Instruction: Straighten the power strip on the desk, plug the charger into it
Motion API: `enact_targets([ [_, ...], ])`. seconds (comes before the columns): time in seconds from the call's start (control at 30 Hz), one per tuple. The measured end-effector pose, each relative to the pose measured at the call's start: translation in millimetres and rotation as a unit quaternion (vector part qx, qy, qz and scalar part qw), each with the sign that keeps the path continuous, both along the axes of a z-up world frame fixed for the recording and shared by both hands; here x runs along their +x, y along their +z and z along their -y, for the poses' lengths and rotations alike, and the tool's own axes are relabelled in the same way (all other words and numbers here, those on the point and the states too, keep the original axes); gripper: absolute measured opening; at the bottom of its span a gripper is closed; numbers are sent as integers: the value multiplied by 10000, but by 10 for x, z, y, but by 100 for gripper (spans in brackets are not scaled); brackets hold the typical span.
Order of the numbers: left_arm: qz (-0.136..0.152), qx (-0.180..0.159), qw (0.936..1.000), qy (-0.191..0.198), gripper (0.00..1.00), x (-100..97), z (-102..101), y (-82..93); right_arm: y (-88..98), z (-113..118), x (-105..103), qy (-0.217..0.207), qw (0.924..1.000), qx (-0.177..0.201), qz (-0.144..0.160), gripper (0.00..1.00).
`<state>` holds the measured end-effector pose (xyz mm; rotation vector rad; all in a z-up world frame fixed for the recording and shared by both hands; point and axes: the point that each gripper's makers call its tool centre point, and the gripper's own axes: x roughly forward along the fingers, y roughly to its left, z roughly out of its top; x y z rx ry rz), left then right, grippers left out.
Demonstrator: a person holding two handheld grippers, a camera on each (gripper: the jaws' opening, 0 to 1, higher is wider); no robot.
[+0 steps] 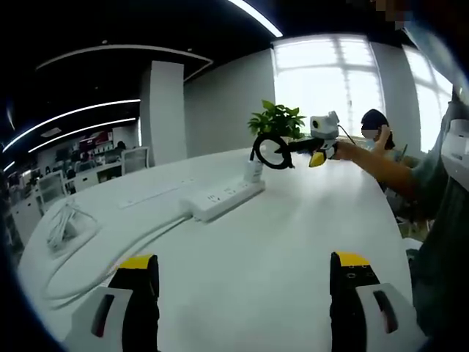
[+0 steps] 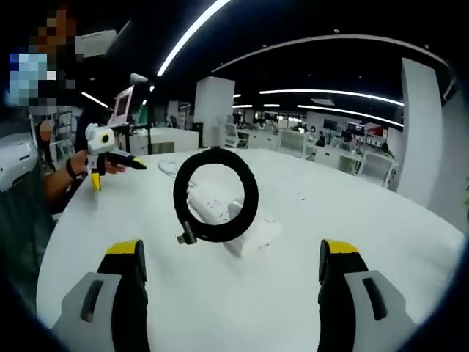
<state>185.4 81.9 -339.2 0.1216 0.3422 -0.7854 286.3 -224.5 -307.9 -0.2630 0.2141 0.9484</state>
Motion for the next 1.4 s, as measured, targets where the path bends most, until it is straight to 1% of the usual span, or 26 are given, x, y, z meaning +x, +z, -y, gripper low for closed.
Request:
enact_targets([
  [0.1, -14, 37, 10000, 12, 99, 5, -16, -7, -41, 8, 25, -37, 9999, 135, -36, 98],
  [0.13, -23, 118, 9999, -18, 99, 3, -17, -21, -59, 3, 24, -36, 9999, 146, -62, 99],
  [0.37, -29, 202, 9998, -65, 99, 42, 1, -22, -132, -1, -7, 39, 9999, 93, -139, 98],
  [0.5, -7, 104, 9999, -104, 99, 54, 38, 16, -132, 7, -17, 30, 9998, 93, -149, 99],
  [0.57, -6, 148, 9998, -121, 99, 78, 57, 6, -119, 17, -15, 13, 9999, 65, -124, 98],
  [0.6, -7, 155, 9998, -121, 99, 83, 58, 4, -103, 25, -9, -32, 9999, 43, -89, 96],
  [0.63, -6, 172, 9998, -120, 99, 99, 58, 3, -69, 75, 43, -243, 9997, -7, 10, 94],
  [0.7, 18, 178, 9997, -135, 99, 142, 61, 25, -17, 66, 15, -224, 9997, 17, 61, 96],
  [0.77, 43, 155, 9997, -160, 99, 177, 66, 60, 15, 40, -18, -180, 9998, 64, 7, 99],
  [0.83, 103, -49, 9993, -356, 99, 211, 131, 138, 15, 18, -47, -186, 9998, -57, 36, 99],
  [0.87, 47, -173, 9987, -471, 99, 211, 170, 159, 6, 8, -59, -205, 9997, -129, 46, 100],
  [0.97, 19, -281, 9982, -525, 99, 300, 189, 198, 1, 5, -75, -290, 9992, -253, 91, 100],
  [1.07, 16, -255, 9979, -598, 99, 383, 220, 230, 0, 3, -107, -302, 9992, -275, 38, 100],
  [1.13, 21, -224, 9979, -602, 99, 445, 239, 253, 0, 18, -116, -361, 9987, -346, 90, 99],
  [1.23, 40, -207, 9974, -686, 99, 471, 279, 281, 8, 28, -137, -362, 9987, -333, 87, 99],
  [1.27, 42, -211, 9973, -701, 99, 484, 293, 282, 15, 26, -149, -362, 9988, -312, 96, 99],
  [1.4, 29, -31, 9974, -717, 99, 552, 302, 235, 7, 42, -173, -385, 9985, -384, 108, 99],
])
